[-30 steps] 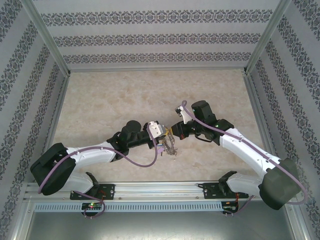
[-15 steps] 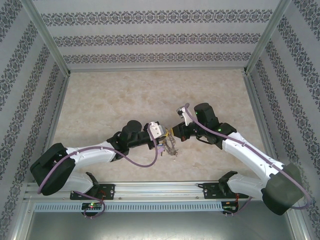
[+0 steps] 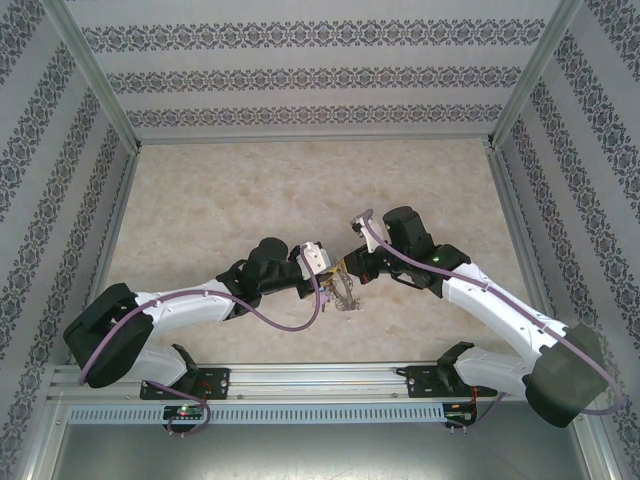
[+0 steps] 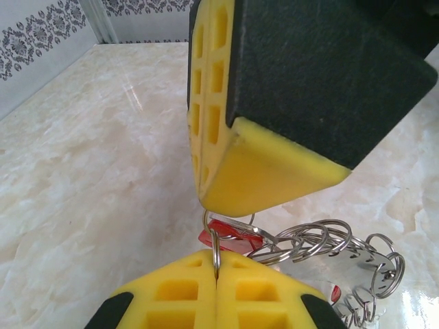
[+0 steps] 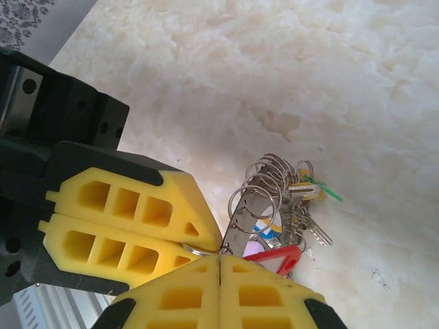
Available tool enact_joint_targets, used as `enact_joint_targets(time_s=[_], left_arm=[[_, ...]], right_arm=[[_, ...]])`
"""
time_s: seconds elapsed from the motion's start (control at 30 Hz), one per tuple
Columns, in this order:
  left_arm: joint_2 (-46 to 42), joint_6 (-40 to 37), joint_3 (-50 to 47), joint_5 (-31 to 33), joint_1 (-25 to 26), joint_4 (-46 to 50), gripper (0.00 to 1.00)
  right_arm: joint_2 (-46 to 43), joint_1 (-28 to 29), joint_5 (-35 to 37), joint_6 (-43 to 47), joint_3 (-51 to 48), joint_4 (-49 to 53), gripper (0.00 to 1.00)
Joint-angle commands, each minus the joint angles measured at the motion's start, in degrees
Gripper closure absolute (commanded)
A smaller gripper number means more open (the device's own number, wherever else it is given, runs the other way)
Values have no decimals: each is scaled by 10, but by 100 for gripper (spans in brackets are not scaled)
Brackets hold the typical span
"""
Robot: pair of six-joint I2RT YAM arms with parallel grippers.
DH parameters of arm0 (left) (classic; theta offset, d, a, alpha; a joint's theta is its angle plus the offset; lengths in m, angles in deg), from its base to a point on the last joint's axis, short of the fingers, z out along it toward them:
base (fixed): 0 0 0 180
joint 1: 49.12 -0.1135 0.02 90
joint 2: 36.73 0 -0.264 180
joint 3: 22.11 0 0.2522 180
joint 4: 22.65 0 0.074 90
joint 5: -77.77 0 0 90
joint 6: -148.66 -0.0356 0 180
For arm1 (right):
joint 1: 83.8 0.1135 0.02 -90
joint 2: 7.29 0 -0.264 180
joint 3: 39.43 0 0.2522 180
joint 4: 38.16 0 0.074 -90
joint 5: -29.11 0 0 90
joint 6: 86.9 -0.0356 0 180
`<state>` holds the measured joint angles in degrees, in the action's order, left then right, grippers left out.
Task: Put the keys on the keyring
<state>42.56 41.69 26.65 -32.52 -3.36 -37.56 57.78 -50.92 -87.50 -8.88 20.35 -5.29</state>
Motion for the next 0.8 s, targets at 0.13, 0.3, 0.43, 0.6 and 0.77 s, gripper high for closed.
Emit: enact_joint_targets(time_s=[0.13, 0.3, 0.43, 0.6, 0.77], left_arm=[[-14, -8, 11, 10, 1, -1, 100], [-10, -7, 18, 0, 1, 1, 99], [0, -10, 28, -15, 1, 8, 99], [3, -7, 29, -8, 1, 6, 98], [-2, -8, 27, -4, 1, 7, 99]], right_arm=[[1, -4, 23, 2, 11, 14, 100], [0, -4, -20, -8, 14, -5, 100], [7, -2, -48, -13, 24, -10, 100], [2, 0, -43, -3, 20, -9, 100], [-2, -3, -18, 2, 13, 5, 100]])
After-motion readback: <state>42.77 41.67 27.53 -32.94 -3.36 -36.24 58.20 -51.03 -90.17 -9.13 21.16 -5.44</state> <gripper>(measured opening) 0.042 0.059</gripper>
